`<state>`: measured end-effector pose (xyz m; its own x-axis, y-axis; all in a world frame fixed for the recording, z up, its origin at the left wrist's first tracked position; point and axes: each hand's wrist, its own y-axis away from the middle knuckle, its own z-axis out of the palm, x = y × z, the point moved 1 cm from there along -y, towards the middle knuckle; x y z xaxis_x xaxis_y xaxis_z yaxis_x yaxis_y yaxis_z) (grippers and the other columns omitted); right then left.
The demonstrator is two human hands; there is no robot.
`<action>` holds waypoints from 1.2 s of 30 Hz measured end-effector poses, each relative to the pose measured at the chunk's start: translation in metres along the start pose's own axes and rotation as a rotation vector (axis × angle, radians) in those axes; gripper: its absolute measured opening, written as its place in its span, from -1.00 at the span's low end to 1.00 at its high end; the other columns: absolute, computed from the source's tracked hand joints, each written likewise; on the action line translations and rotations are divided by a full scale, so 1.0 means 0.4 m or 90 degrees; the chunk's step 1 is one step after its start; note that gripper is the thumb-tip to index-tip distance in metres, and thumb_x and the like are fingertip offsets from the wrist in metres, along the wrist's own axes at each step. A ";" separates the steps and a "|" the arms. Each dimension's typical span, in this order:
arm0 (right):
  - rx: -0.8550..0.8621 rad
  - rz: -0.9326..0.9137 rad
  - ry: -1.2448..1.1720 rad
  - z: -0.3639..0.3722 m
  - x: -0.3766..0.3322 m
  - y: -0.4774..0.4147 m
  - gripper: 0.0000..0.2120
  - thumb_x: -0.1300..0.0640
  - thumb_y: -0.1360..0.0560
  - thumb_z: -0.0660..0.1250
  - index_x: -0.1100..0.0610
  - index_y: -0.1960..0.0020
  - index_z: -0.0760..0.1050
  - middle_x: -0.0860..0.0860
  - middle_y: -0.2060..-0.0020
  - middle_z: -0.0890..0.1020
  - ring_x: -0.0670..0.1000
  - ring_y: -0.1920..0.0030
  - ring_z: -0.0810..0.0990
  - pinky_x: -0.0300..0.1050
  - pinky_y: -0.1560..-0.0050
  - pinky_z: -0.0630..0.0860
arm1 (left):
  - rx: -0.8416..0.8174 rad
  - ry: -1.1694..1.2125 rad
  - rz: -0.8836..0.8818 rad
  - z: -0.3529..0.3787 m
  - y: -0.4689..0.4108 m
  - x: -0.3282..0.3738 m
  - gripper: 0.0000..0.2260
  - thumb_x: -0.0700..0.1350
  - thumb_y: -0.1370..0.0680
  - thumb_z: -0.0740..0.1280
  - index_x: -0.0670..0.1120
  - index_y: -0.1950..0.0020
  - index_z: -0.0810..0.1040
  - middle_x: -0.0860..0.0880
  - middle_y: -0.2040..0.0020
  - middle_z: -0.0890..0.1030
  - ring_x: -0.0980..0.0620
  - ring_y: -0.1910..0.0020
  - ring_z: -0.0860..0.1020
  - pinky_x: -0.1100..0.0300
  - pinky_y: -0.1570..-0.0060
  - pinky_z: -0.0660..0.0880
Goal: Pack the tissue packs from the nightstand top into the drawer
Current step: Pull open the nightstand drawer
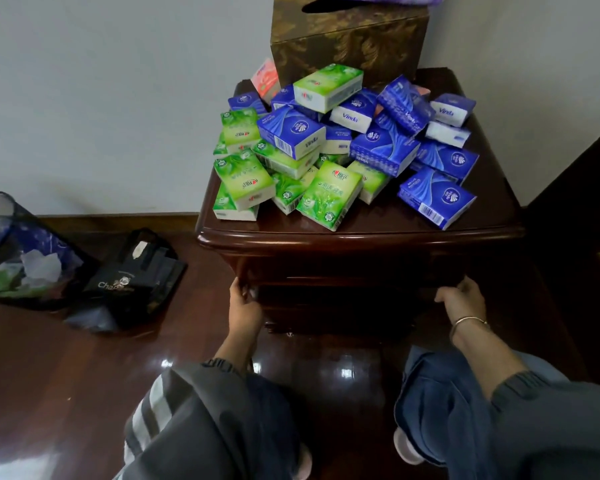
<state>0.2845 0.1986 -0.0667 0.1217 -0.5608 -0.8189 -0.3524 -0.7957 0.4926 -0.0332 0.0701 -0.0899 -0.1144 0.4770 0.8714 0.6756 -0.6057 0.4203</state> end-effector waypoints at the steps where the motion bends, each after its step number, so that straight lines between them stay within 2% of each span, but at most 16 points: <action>1: -0.013 0.010 0.012 -0.005 -0.005 -0.012 -0.47 0.40 -0.36 0.22 0.12 -0.31 0.42 0.14 -0.03 0.53 0.06 0.17 0.48 -0.14 0.20 0.41 | -0.014 -0.013 0.001 -0.010 0.002 0.001 -0.44 -0.36 -0.58 0.11 0.02 -0.53 0.16 0.15 -0.16 0.42 0.15 -0.10 0.44 0.00 -0.19 0.47; 2: -0.023 0.035 0.037 -0.013 -0.009 -0.023 -0.49 0.39 -0.40 0.21 0.13 -0.33 0.40 0.18 -0.08 0.53 0.10 0.13 0.50 -0.10 0.19 0.42 | -0.028 -0.030 0.003 -0.019 0.005 0.000 -0.45 -0.37 -0.58 0.10 0.01 -0.53 0.16 0.13 -0.19 0.41 0.13 -0.15 0.41 -0.09 -0.24 0.43; 4: -0.036 0.100 0.077 -0.033 -0.016 -0.041 -0.55 0.35 -0.50 0.16 0.17 -0.38 0.36 0.23 -0.25 0.49 0.22 -0.13 0.51 0.04 -0.03 0.46 | -0.055 -0.052 -0.002 -0.041 0.012 -0.005 -0.43 -0.39 -0.55 0.10 0.00 -0.52 0.18 0.09 -0.23 0.41 0.10 -0.16 0.39 -0.12 -0.23 0.44; 7: -0.052 0.099 0.008 -0.074 0.001 -0.031 -0.63 0.18 -0.56 0.12 0.24 -0.33 0.41 0.20 -0.27 0.49 0.19 -0.28 0.46 -0.02 -0.04 0.38 | -0.066 -0.054 -0.036 -0.078 0.017 -0.009 -0.48 -0.39 -0.53 0.09 -0.04 -0.45 0.27 0.10 -0.10 0.49 0.10 0.08 0.44 0.20 0.12 0.47; 9: -0.065 0.088 0.017 -0.106 0.014 -0.014 -0.60 0.05 -0.56 0.14 0.26 -0.29 0.44 0.21 -0.25 0.52 0.19 -0.25 0.48 -0.09 0.05 0.31 | -0.054 -0.074 -0.048 -0.107 0.026 -0.012 -0.61 -0.32 -0.54 0.11 -0.09 -0.34 0.40 0.06 0.01 0.53 0.09 0.16 0.45 0.24 0.25 0.36; 12: -0.098 0.084 0.059 -0.151 0.025 0.012 -0.54 -0.03 -0.57 0.16 0.31 -0.29 0.44 0.26 -0.23 0.52 0.25 -0.19 0.53 -0.14 0.23 0.34 | -0.063 -0.074 -0.060 -0.150 0.046 -0.028 -0.77 -0.15 -0.58 0.10 -0.08 -0.09 0.53 -0.06 -0.08 0.58 -0.02 -0.03 0.53 0.21 0.16 0.37; 15: -0.149 0.089 0.117 -0.200 0.047 0.042 -0.51 -0.04 -0.57 0.18 0.32 -0.31 0.42 0.30 -0.23 0.51 0.28 -0.13 0.57 -0.01 -0.08 0.41 | -0.068 -0.111 -0.055 -0.188 0.068 -0.042 -0.78 -0.11 -0.60 0.15 -0.12 0.04 0.57 -0.14 -0.08 0.58 -0.13 -0.06 0.57 0.07 -0.07 0.50; 17: -0.170 0.107 0.150 -0.236 0.064 0.062 -0.50 -0.07 -0.57 0.20 0.34 -0.26 0.44 0.31 -0.20 0.53 0.25 -0.07 0.60 -0.01 -0.11 0.41 | -0.075 -0.170 -0.055 -0.209 0.090 -0.049 -0.80 -0.05 -0.60 0.19 -0.09 0.01 0.57 -0.15 -0.07 0.60 -0.15 -0.03 0.60 -0.02 -0.17 0.49; 19: -0.179 0.131 0.192 -0.269 0.079 0.077 -0.45 -0.15 -0.55 0.18 0.35 -0.16 0.52 0.29 -0.11 0.59 0.22 0.04 0.63 0.01 -0.11 0.45 | -0.073 -0.211 -0.086 -0.226 0.121 -0.055 -0.73 0.06 -0.60 0.20 -0.10 0.02 0.57 -0.11 0.05 0.64 -0.11 0.09 0.64 0.10 0.03 0.51; 22: -0.200 0.177 0.285 -0.307 0.102 0.098 -0.35 -0.28 -0.53 0.10 0.32 0.06 0.58 0.21 0.05 0.61 0.20 0.16 0.67 0.03 -0.03 0.50 | -0.065 -0.265 -0.133 -0.254 0.158 -0.071 -0.54 0.14 -0.60 0.18 -0.19 0.26 0.58 -0.08 0.41 0.64 -0.11 0.31 0.62 0.15 0.27 0.48; 24: -0.219 0.215 0.330 -0.323 0.120 0.106 -0.30 -0.32 -0.52 0.05 0.32 0.10 0.57 0.20 0.08 0.57 0.21 0.18 0.68 -0.01 0.11 0.51 | -0.070 -0.276 -0.148 -0.269 0.180 -0.081 -0.48 0.14 -0.60 0.18 -0.22 0.36 0.55 -0.06 0.57 0.57 -0.06 0.49 0.56 0.21 0.43 0.44; 26: -0.225 0.234 0.361 -0.335 0.139 0.110 -0.26 -0.35 -0.51 0.04 0.34 0.08 0.57 0.20 0.12 0.60 0.22 0.23 0.69 -0.03 0.21 0.51 | -0.080 -0.286 -0.160 -0.285 0.197 -0.087 -0.55 0.08 -0.61 0.20 -0.22 0.32 0.53 -0.08 0.55 0.58 0.00 0.55 0.56 0.27 0.53 0.44; 29: -0.236 0.252 0.395 -0.348 0.161 0.117 -0.23 -0.36 -0.50 0.02 0.35 0.08 0.57 0.22 0.20 0.63 0.22 0.25 0.70 -0.04 0.25 0.52 | -0.146 -0.324 -0.166 -0.295 0.211 -0.097 -0.67 0.01 -0.64 0.18 -0.23 0.11 0.53 -0.16 0.25 0.59 -0.09 0.27 0.60 0.18 0.29 0.57; 30: -0.242 0.258 0.407 -0.351 0.165 0.120 -0.23 -0.36 -0.50 0.02 0.36 0.09 0.57 0.23 0.20 0.64 0.22 0.24 0.69 -0.04 0.24 0.52 | -0.154 -0.327 -0.180 -0.298 0.217 -0.099 -0.65 0.03 -0.64 0.17 -0.24 0.05 0.53 -0.16 0.24 0.57 -0.11 0.28 0.59 0.17 0.31 0.56; 33: -0.256 0.270 0.416 -0.354 0.170 0.131 -0.27 -0.33 -0.52 0.02 0.35 0.08 0.55 0.24 0.19 0.63 0.23 0.17 0.68 -0.04 0.20 0.52 | -0.144 -0.290 -0.208 -0.307 0.233 -0.107 -0.59 0.06 -0.62 0.20 -0.26 0.18 0.52 -0.19 0.29 0.57 -0.14 0.37 0.59 0.18 0.50 0.51; 36: -0.254 0.268 0.414 -0.350 0.165 0.141 -0.31 -0.30 -0.54 0.03 0.34 0.09 0.53 0.20 0.19 0.61 0.22 0.15 0.66 -0.02 0.14 0.51 | -0.140 -0.283 -0.207 -0.311 0.245 -0.102 -0.60 0.04 -0.62 0.22 -0.23 0.26 0.52 -0.17 0.37 0.60 -0.09 0.41 0.59 0.24 0.55 0.48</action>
<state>0.4025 0.0847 -0.0518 0.6037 -0.7485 -0.2745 -0.1503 -0.4450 0.8828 -0.0527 -0.0880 -0.0529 0.0580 0.8526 0.5194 0.4840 -0.4790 0.7323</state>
